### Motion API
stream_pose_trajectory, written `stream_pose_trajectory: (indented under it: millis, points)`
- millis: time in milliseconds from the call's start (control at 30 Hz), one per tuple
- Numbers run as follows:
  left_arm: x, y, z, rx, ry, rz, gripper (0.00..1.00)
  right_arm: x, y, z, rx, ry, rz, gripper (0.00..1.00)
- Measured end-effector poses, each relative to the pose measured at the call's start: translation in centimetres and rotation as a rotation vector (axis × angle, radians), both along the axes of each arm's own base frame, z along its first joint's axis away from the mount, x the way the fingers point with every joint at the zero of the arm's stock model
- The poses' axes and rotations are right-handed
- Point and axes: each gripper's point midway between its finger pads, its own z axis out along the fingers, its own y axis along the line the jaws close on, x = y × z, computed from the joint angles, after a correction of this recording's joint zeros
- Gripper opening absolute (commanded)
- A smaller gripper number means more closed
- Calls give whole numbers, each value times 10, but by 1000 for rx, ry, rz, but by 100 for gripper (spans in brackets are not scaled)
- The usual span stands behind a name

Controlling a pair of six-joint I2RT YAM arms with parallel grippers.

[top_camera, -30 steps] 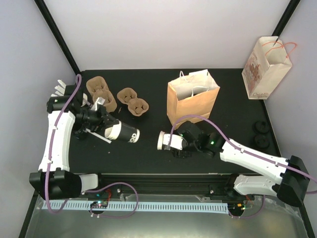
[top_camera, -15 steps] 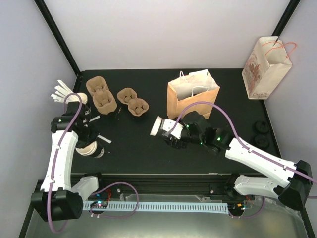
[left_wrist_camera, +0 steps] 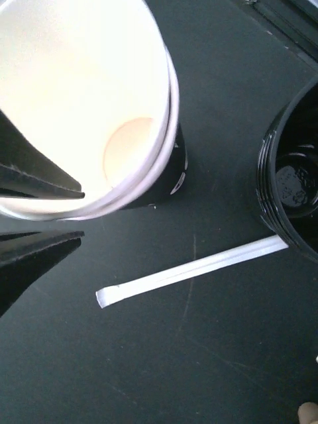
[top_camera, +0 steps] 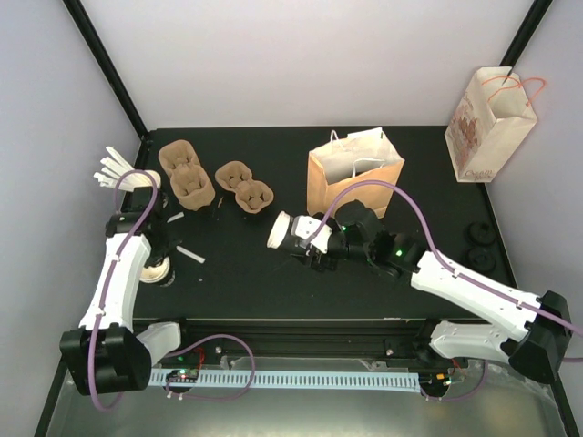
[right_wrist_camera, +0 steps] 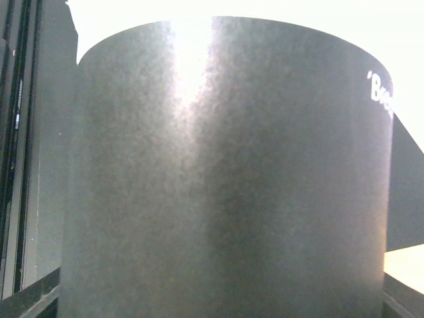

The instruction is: Pack the takeout coffee

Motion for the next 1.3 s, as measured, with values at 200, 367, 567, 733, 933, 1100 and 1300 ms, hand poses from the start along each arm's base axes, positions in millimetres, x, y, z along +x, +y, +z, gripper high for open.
stream_pose_trajectory:
  millis: [200, 367, 567, 733, 933, 1100, 1300]
  points:
    - [3, 0, 2, -7, -23, 15, 57, 1, 8, -3, 11, 7, 19, 76]
    - [-1, -4, 8, -21, -17, 4, 61, 3, 15, -11, 5, 23, 32, 77]
    - [11, -35, 58, -130, -119, -131, 56, 1, 21, -6, 34, 27, 55, 77]
    - [19, -110, 101, -441, -313, -403, 58, 0, 28, 3, 73, 25, 77, 77]
    - [24, -203, 136, -887, -448, -681, 61, -4, 36, 15, 114, 25, 120, 77]
    - [22, -244, 142, -1070, -389, -814, 49, -6, 40, 24, 138, 18, 142, 77]
    - [26, -263, 144, -1122, -349, -882, 43, 1, 36, 16, 114, 41, 114, 77]
